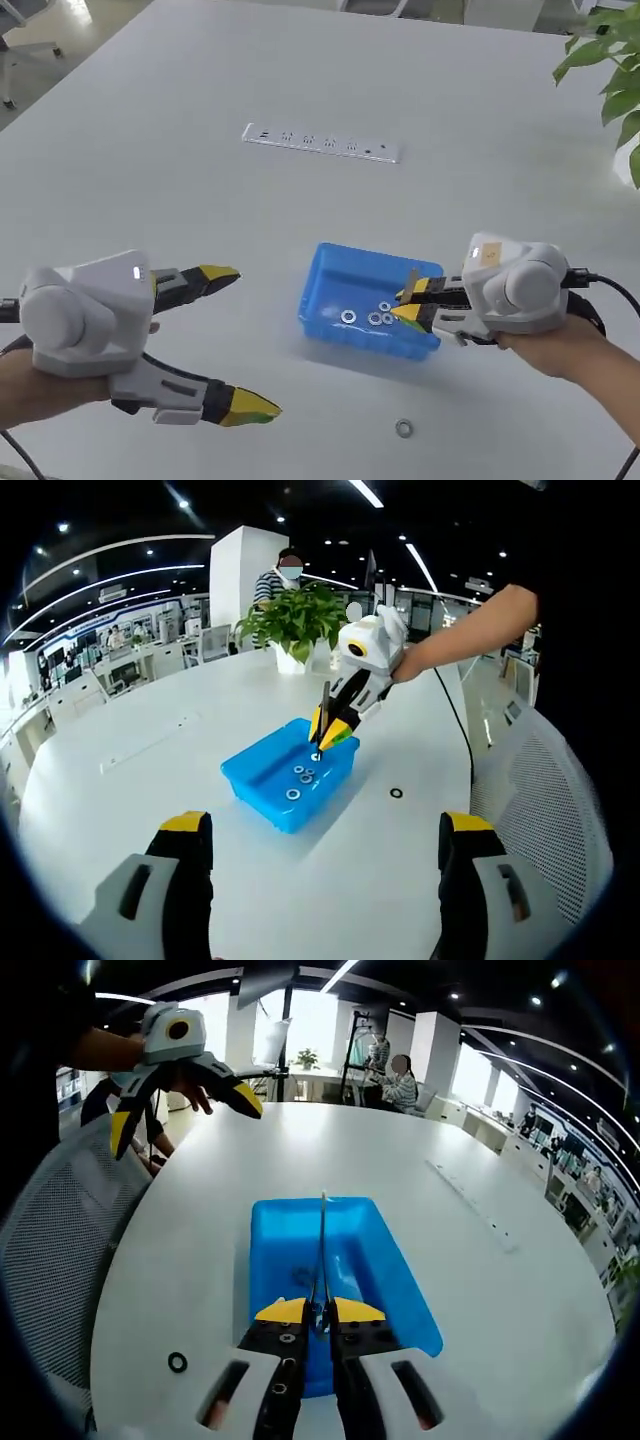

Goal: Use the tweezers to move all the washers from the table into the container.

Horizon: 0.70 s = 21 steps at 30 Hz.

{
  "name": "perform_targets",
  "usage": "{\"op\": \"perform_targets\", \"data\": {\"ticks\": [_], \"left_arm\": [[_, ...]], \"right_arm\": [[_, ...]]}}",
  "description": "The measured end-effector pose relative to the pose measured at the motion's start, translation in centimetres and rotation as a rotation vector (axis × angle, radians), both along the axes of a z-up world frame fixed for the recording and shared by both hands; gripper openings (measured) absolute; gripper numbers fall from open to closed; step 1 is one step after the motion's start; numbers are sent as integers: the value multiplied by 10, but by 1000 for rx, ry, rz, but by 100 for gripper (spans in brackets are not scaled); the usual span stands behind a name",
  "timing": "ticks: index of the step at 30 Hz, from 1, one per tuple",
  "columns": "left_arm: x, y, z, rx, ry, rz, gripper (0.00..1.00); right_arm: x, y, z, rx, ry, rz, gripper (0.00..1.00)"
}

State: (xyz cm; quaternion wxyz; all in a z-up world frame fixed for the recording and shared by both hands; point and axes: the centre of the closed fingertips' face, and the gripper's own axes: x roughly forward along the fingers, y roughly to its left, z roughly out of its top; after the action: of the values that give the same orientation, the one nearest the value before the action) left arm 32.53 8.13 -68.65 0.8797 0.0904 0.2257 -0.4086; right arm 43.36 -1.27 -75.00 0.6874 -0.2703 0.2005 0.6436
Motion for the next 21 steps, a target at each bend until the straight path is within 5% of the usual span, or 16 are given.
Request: {"op": "perform_targets", "data": {"ticks": [11,21], "left_arm": [[4,-2,-4,4,14,3,97],[7,-5,-8,4,18,0,96]], "right_arm": [[11,0,-18,-4,7,-6,8],[18,2,-20,5,16,-22,8]]}}
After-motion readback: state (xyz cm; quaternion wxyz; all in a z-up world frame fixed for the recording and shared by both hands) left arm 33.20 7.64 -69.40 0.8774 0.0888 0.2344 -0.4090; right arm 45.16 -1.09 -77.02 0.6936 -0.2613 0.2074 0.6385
